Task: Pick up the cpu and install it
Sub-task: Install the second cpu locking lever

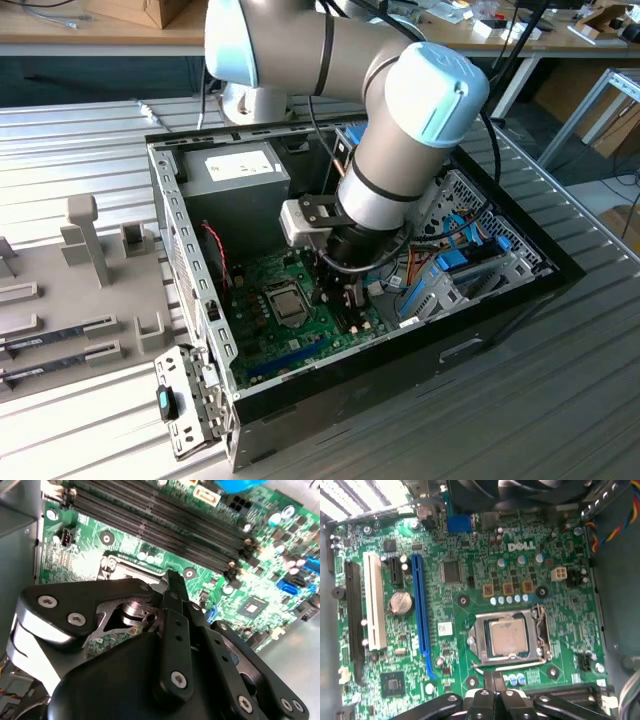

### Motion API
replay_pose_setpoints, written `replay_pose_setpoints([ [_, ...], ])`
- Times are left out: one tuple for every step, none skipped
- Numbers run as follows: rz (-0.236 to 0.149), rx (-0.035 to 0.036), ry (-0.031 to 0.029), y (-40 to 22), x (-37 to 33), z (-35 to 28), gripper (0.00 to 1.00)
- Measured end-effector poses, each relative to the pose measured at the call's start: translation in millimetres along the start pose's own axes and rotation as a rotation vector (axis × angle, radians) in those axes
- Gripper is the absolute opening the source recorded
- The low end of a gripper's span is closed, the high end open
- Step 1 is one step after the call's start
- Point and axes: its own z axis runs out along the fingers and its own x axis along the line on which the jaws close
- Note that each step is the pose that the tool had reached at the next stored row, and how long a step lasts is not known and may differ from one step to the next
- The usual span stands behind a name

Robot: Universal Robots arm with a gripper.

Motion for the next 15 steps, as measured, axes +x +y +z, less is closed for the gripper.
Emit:
replay_pose_setpoints([
  [0.000,-0.0007,0.0001,-2.2,-0.4,-2.3,0.11],
  [0.000,-0.0007,-0.0001,-2.6,-1.0,-5.7,0.11],
  [0.000,-0.0008,-0.0001,-2.4,-1.4,-8.9,0.11],
  [0.000,-0.0008,0.0001,-2.0,-1.7,-13.4,0.11],
  [0.000,-0.0007,-0.0001,-1.6,-1.9,-18.3,0.11],
  [0.000,-0.0007,0.0000,-1.3,-1.9,-22.3,0.11],
  [0.000,-0.0008,-0.0002,-0.7,-2.0,-28.6,0.11],
  [0.000,-0.0012,-0.0004,-0.7,-2.1,-35.5,0.11],
  [0.000,-0.0016,-0.0003,-1.0,-2.1,-36.6,0.11],
  [0.000,-0.0017,-0.0011,-1.2,-2.2,-37.2,0.11],
  [0.000,-0.0018,-0.0015,-1.2,-2.2,-37.4,0.11],
  [0.000,-0.0019,-0.0014,-1.2,-2.1,-37.6,0.11],
  [0.000,-0.0020,-0.0018,-1.2,-2.2,-37.6,0.11],
  [0.000,-0.0020,-0.0018,-1.2,-2.2,-37.6,0.11],
  [0.000,-0.0020,-0.0018,-1.2,-2.2,-37.6,0.11],
])
